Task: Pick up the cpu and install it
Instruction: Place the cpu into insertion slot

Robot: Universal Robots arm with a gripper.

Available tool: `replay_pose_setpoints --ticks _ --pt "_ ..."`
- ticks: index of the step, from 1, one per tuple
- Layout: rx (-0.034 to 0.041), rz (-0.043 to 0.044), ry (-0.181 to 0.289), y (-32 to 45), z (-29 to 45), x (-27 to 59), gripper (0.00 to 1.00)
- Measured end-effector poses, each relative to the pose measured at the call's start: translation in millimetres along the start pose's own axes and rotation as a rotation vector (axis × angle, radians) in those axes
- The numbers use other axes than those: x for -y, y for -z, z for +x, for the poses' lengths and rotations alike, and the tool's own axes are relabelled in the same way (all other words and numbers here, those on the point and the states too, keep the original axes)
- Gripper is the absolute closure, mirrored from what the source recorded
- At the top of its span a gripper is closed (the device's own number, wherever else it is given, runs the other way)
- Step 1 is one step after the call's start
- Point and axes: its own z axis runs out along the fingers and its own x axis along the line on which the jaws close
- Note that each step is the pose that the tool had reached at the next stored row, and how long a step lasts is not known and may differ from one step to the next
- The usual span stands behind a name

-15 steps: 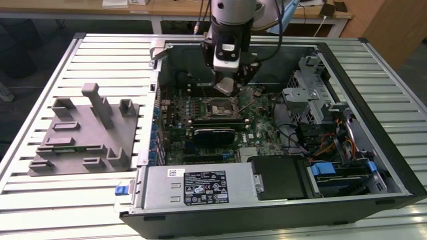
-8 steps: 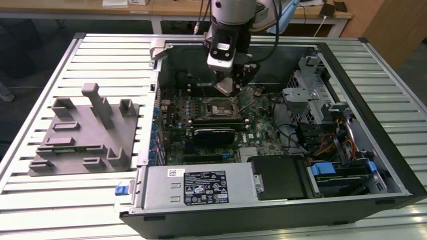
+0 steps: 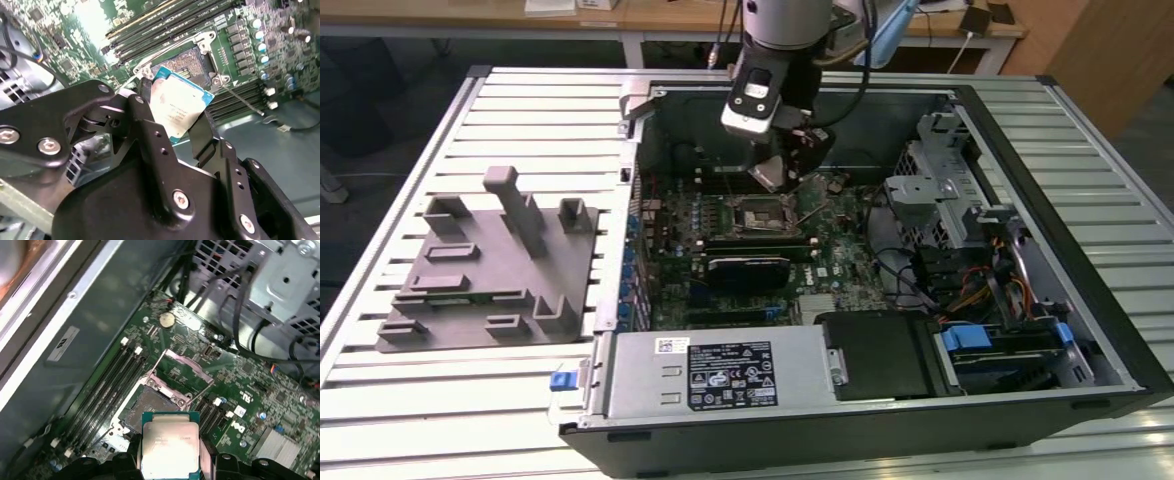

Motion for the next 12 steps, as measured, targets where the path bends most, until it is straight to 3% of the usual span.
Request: replay_pose_setpoints --ticks 12 --pt "0.0116 0.0036 -0.199 0.0 0.0 0.0 0.46"
